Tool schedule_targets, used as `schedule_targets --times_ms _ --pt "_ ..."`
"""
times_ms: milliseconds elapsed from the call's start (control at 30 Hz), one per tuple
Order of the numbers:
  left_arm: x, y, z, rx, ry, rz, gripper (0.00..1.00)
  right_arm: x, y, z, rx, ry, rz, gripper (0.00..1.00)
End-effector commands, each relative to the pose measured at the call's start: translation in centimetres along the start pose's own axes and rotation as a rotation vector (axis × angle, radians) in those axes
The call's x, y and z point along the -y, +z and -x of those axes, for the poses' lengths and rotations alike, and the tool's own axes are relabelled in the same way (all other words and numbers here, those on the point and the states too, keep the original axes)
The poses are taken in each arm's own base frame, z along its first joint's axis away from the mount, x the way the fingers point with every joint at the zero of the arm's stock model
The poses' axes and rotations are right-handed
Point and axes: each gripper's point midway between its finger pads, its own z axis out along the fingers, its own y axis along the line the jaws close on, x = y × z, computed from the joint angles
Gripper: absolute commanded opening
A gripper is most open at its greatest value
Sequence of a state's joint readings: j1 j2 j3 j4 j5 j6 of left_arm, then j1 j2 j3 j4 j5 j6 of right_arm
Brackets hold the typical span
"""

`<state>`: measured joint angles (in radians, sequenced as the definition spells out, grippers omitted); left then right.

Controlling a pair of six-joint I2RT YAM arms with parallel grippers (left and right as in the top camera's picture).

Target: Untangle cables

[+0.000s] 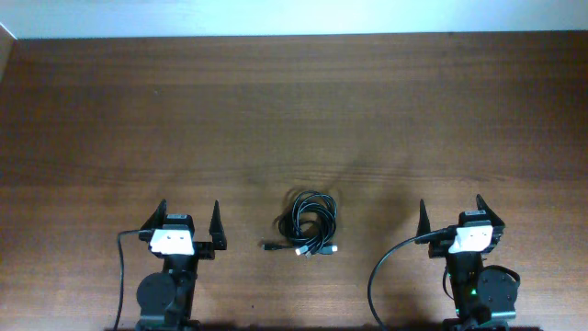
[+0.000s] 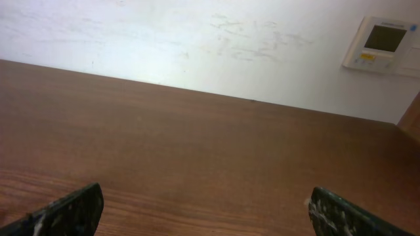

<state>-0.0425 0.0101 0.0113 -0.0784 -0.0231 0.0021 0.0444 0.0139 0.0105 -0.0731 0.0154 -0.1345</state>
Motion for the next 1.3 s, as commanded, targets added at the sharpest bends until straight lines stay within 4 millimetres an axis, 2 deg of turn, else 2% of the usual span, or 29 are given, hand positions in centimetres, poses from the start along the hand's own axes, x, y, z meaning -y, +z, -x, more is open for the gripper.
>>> schedule_targets --times_ms 0,1067,1267 --pt "0.0 0.0 -0.1 -0.003 -0.010 -0.002 0.99 0.5 0.0 -0.4 -0.010 0.000 -0.028 0.99" --pt "0.0 0.0 -0.1 0.000 -0.010 -0.001 0.99 0.5 0.0 -0.4 -0.010 0.000 -0.028 0.99" --pt "3.5 -0.1 -0.2 -0.037 -0.021 -0.209 0.99 0.5 0.0 -0.4 -0.010 0.000 -0.028 0.99"
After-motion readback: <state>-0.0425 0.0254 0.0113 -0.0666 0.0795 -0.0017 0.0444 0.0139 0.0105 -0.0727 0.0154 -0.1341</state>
